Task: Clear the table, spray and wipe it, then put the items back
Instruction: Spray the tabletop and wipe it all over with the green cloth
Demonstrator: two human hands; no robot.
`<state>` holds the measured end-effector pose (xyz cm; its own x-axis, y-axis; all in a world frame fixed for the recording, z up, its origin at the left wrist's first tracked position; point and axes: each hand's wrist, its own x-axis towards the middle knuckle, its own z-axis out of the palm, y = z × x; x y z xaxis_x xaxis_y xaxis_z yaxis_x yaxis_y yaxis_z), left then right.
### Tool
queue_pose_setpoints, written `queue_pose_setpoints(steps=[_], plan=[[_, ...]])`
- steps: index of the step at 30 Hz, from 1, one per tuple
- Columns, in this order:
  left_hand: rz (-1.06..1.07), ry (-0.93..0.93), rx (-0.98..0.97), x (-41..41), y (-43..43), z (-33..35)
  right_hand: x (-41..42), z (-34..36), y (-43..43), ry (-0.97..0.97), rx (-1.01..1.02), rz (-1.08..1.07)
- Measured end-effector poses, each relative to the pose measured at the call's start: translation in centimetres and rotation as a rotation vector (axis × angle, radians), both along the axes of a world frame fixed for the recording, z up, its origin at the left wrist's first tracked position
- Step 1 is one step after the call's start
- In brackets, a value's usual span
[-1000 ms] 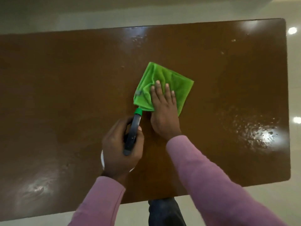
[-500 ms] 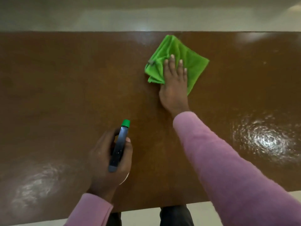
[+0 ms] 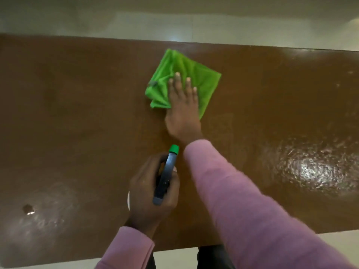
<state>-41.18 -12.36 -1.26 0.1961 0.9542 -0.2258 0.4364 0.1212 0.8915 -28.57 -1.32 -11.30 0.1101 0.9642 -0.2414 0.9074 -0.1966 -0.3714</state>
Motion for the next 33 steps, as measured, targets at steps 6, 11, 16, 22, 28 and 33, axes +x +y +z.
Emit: queue_pose_setpoints(steps=[6, 11, 16, 22, 28, 33], plan=[[-0.047, 0.022, -0.013, -1.9, -0.7, -0.3, 12.6, 0.5, -5.1, -0.065, -0.006, -0.128], [-0.069, 0.014, 0.040, -3.2, -1.3, -0.3, 18.5, 1.6, -7.8, 0.022, -0.102, -0.777], [-0.080, -0.022, 0.039, -3.2, -1.3, -0.9, -0.6, 0.7, -9.3, 0.115, -0.045, -0.178], [-0.024, -0.081, 0.051, -3.6, -1.4, -1.4, 9.1, 1.7, -15.0, -0.002, -0.064, -0.178], [0.013, -0.067, 0.123, -3.2, -2.5, -1.9, 9.9, 0.6, -14.4, -0.050, -0.086, -0.687], [0.047, -0.036, 0.162, -3.6, -3.0, -1.9, -4.1, 1.0, -19.1, 0.135, -0.021, -0.050]])
